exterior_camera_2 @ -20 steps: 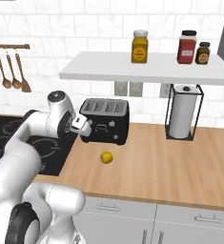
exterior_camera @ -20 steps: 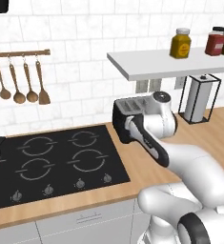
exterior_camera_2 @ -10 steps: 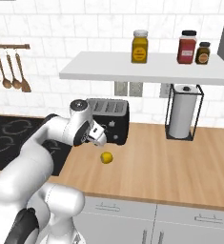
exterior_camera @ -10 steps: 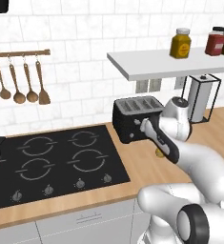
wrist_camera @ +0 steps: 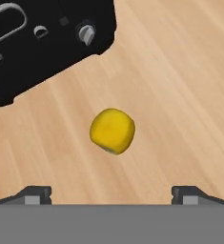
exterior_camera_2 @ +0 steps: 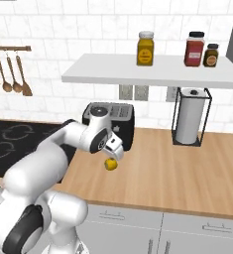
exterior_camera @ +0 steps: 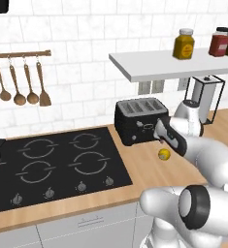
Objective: Put the carrot and lemon in the pot. Retrieve the spatula and lightly stir the vegetables in the pot.
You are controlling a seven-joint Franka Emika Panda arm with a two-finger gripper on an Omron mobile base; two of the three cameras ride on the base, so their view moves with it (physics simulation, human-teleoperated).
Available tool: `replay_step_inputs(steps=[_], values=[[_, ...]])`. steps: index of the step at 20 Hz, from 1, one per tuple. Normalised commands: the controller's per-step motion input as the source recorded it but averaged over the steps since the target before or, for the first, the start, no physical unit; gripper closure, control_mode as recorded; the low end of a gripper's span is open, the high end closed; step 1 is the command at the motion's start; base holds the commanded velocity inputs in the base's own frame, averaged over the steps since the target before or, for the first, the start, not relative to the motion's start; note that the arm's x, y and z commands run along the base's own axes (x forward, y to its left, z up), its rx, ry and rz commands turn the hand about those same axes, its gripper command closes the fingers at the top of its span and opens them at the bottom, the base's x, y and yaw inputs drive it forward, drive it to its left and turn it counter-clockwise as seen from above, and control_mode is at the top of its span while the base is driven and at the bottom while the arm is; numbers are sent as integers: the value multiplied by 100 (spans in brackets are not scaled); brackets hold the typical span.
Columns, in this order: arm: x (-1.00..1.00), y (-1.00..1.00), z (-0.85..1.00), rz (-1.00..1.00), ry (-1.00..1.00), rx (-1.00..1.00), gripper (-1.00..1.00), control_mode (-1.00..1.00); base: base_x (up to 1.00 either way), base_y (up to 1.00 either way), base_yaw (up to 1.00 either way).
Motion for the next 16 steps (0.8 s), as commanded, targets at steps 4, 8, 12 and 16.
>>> replay_step_inputs(steps=[4, 8, 12, 16], values=[[3, 0, -25, -1, 1, 3, -100, -100, 0, 0, 0], [4, 0, -40, -2, 1, 0, -100, -100, 0, 0, 0], [17, 0, -33, -4, 6, 0, -100, -100, 0, 0, 0], [24, 0, -26, -5, 3, 1, -100, -100, 0, 0, 0]])
